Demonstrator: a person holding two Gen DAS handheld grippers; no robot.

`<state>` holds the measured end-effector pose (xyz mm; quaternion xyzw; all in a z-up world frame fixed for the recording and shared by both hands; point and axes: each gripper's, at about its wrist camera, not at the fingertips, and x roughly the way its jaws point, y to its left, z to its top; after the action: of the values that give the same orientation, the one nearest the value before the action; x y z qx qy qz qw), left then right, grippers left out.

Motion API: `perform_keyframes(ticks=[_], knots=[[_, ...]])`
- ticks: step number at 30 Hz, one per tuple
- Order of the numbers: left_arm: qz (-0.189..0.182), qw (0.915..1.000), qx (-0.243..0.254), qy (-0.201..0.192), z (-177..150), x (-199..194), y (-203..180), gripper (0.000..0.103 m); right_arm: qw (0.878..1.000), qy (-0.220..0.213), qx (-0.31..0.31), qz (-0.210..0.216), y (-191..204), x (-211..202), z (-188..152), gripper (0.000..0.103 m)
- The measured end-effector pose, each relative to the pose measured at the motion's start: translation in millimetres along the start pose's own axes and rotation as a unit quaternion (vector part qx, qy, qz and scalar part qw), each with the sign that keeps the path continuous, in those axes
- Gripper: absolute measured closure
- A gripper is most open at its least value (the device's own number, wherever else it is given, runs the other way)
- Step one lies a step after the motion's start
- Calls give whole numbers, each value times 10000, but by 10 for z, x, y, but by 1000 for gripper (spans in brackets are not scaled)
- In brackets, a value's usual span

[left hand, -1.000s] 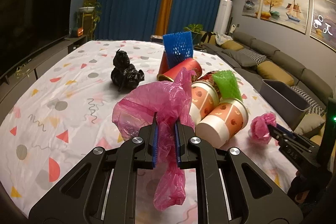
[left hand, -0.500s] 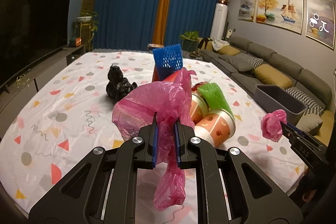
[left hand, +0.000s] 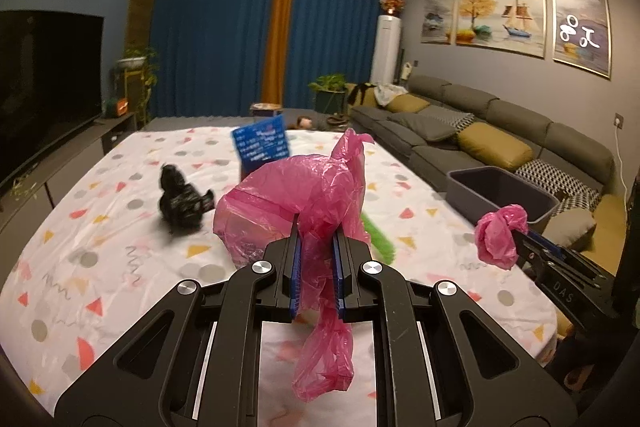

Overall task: Collect trash
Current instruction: 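Lift both pink bags and carry them over the grey bin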

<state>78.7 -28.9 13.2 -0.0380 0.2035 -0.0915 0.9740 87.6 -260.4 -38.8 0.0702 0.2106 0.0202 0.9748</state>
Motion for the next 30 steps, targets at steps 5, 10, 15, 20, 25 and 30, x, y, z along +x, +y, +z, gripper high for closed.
perform_keyframes(ticks=[5,10,15,20,25,30], knots=[[-222,9997,134,-22,81,92,-220,91,9999,-147,29,-83,-94,-57,78,78],[-471,9985,275,-68,171,178,-473,91,9991,-352,11,-251,-238,-116,199,78],[-733,9964,415,-71,251,311,-765,91,9978,-498,47,-438,-400,-146,296,78],[-948,9941,522,-53,325,454,-1028,91,9959,-659,30,-613,-554,-189,420,78],[-1117,9918,620,-19,362,603,-1263,91,9941,-781,9,-758,-709,-194,523,78],[-1300,9893,666,-19,399,729,-1495,91,9913,-908,6,-952,-884,-182,634,78]])
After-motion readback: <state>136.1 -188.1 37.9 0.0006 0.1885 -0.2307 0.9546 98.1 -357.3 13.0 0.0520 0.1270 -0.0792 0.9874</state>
